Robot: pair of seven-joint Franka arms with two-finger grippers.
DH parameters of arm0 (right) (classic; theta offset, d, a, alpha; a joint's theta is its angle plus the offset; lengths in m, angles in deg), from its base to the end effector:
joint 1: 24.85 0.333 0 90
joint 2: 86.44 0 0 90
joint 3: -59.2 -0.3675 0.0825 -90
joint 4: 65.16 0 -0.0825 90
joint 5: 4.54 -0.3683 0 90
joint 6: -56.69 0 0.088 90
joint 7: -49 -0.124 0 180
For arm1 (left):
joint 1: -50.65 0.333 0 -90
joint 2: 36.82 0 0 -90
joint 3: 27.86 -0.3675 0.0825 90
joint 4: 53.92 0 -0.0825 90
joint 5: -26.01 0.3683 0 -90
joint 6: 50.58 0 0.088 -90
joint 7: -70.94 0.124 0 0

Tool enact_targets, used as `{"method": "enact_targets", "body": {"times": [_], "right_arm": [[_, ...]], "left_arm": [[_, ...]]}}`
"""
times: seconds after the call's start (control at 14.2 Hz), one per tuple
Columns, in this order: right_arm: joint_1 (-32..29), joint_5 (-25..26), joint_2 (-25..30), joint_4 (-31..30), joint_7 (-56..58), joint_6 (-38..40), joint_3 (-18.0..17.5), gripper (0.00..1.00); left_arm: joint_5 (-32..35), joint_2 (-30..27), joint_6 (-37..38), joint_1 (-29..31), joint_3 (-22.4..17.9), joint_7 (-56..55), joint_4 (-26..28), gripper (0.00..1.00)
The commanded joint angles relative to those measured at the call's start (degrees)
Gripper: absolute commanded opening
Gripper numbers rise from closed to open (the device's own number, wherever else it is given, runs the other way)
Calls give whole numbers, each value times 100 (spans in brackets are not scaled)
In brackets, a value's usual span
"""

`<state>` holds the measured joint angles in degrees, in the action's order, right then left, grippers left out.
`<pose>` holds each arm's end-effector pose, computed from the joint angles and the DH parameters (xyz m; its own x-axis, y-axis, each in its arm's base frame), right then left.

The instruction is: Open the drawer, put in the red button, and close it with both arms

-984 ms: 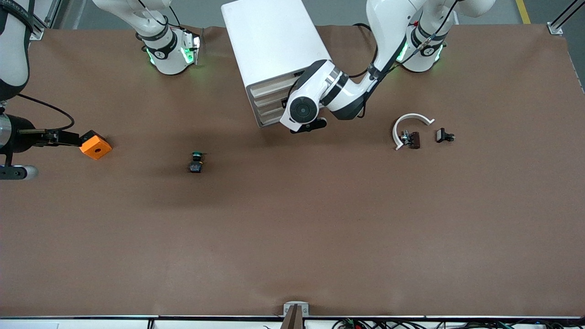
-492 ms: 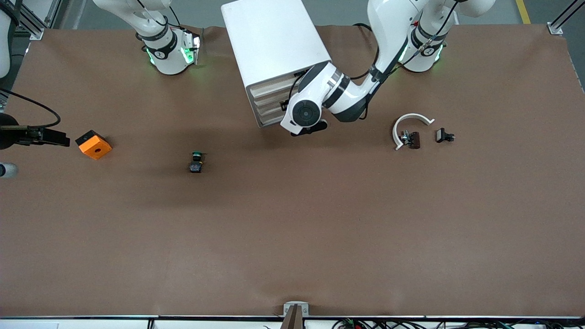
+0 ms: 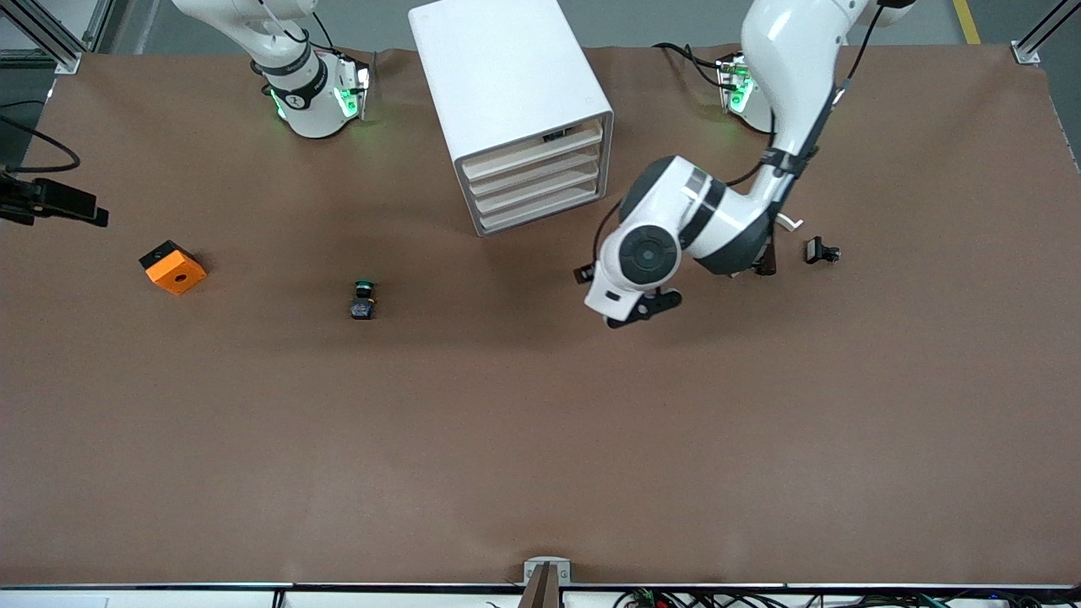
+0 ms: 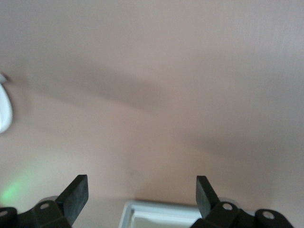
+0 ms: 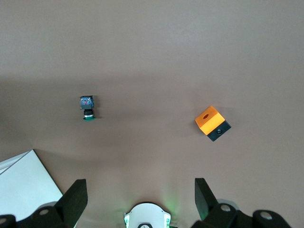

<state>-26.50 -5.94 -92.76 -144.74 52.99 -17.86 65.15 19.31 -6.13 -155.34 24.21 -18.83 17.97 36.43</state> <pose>0.5418 -0.0647 0.6592 0.9793 -0.0556 -0.1948 -0.0619 -0.9977 -0.0266 0.5455 -0.3833 0.3491 0.8824 0.3533 -0.3108 0.3345 -0.9355 -0.1139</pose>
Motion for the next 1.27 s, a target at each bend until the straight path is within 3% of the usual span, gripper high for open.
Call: {"method": "enact_targets", "body": {"times": [0.0,0.35,0.7,0.98,1.2], "right_arm": [[-169,-53,412,-498,40,-235,-67,100],[-116,26,649,-507,75,-437,-111,100],[226,342,799,-445,480,-533,-94,100],[236,334,887,-506,130,-534,-94,100],[78,45,1045,-656,-92,-666,-85,100]], "left_arm": [[632,-326,96,331,11,32,-105,100],[1864,-388,79,649,20,1375,-746,100],[1795,-686,87,1456,64,2139,-941,100],[1751,-1090,500,1756,64,2739,-932,100],[1725,-1538,588,2009,55,3247,-687,100]]}}
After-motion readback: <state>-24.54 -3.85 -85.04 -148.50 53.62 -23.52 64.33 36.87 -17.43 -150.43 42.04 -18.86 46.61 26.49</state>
